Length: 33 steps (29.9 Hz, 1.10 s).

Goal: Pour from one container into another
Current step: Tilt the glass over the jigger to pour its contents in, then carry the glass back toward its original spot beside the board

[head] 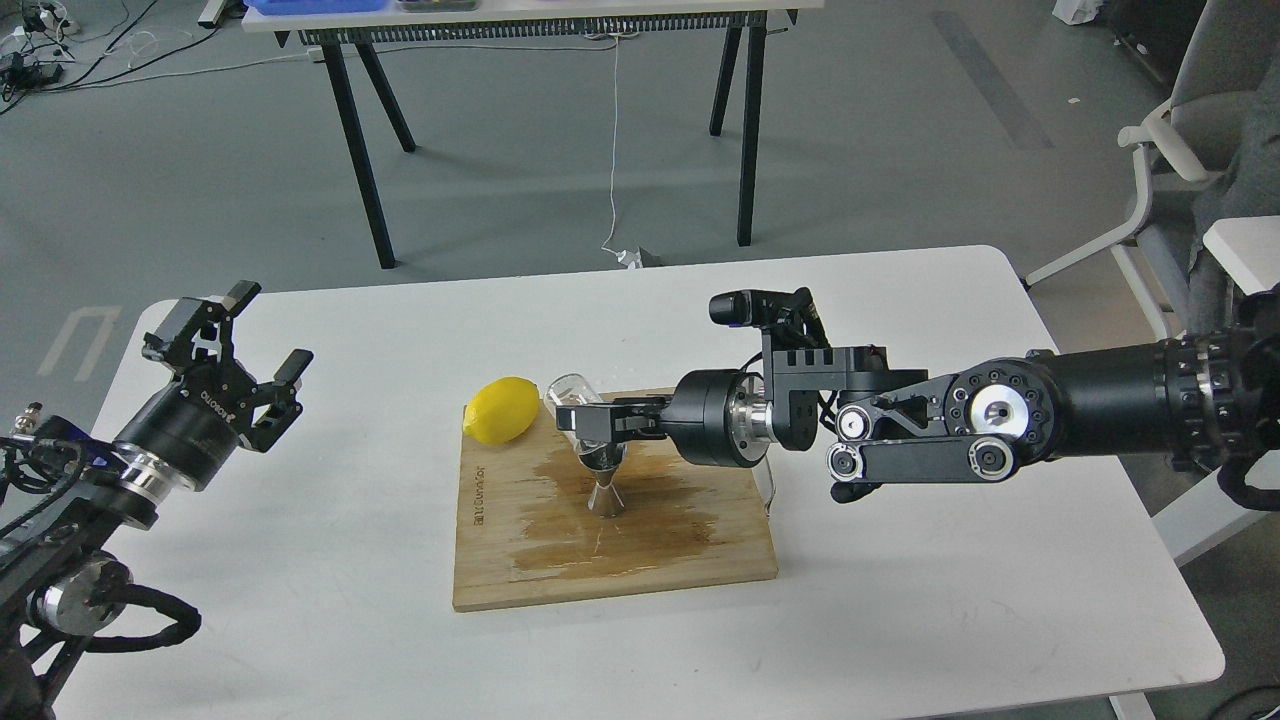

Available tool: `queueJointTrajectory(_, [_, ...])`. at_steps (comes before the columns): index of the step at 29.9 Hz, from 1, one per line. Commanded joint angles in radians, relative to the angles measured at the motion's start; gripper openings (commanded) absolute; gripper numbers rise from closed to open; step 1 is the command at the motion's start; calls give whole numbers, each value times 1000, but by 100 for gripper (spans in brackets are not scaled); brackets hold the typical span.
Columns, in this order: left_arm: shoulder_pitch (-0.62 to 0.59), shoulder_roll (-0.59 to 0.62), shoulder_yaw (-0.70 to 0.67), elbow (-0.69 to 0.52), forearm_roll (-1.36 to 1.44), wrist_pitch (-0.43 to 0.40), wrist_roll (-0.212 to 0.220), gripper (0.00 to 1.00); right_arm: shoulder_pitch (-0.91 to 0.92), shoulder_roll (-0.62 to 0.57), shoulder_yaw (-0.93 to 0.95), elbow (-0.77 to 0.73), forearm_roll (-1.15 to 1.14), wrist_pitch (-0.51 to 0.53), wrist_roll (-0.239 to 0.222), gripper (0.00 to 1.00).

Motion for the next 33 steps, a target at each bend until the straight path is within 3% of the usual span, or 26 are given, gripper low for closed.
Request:
queueJointTrajectory(1, [-1,0,0,0,0,0,0,99,0,-1,0,-1,-1,-9,4,33])
queueJointTrajectory(18, [-1,-3,0,0,0,0,0,99,-46,-34,92,-9,94,-31,2,33])
queueJointTrajectory(24, [-1,-2,0,0,0,0,0,99,-195,-96,354,-6,358,-31,-1,33])
queueJointTrajectory(33, [-2,-5,0,0,0,-1,0,99,-713,-183,1024,-32,801,-41,-2,33])
